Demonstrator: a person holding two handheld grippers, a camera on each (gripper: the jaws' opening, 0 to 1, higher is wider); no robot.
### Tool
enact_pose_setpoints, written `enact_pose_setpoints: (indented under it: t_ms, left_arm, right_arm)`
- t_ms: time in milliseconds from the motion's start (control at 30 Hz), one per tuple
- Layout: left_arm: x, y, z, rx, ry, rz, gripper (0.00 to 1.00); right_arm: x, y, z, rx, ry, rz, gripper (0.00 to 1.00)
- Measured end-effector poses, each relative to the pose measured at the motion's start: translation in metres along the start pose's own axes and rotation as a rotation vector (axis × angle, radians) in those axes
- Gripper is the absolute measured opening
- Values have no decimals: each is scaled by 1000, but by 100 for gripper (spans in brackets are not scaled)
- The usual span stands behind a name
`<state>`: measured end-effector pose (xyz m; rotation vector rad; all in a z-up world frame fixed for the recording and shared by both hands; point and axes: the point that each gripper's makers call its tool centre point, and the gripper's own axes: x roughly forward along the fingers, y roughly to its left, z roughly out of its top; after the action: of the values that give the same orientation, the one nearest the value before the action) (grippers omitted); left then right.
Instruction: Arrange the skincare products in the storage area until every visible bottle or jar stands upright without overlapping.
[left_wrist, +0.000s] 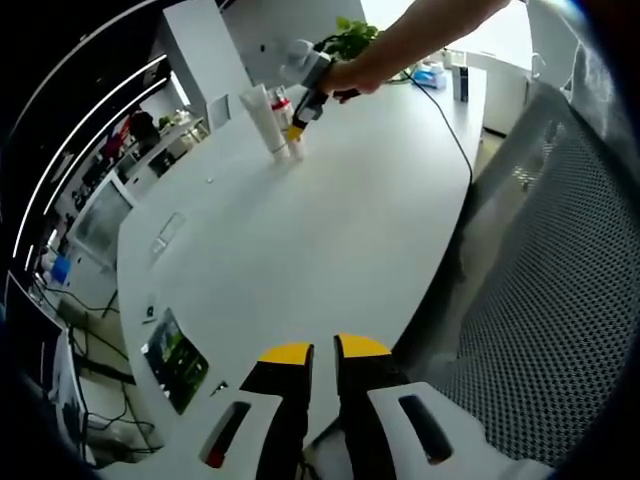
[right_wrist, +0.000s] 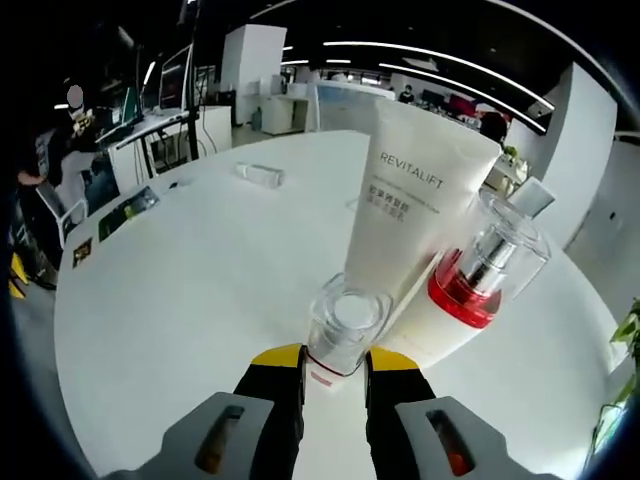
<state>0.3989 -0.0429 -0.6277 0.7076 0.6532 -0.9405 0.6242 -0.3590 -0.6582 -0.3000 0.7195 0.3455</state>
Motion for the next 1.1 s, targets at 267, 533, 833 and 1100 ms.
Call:
enact_pose_setpoints:
  t_ms: [267, 533, 833, 1100]
  left_arm:
    - [0, 0, -1, 7, 5, 2, 7]
    - [0, 0, 0, 9, 5, 1, 7]
    - [0, 0, 0, 13, 5, 3, 7]
    - [0, -1, 0, 19, 6, 0, 7]
  right_arm:
    - [0, -2, -1, 13, -6, -2, 15]
    - [0, -3, -1, 11, -11, -2, 15]
    - [1, -2, 0, 3, -9, -3, 15]
    - [1, -3, 0, 11, -6, -8, 15]
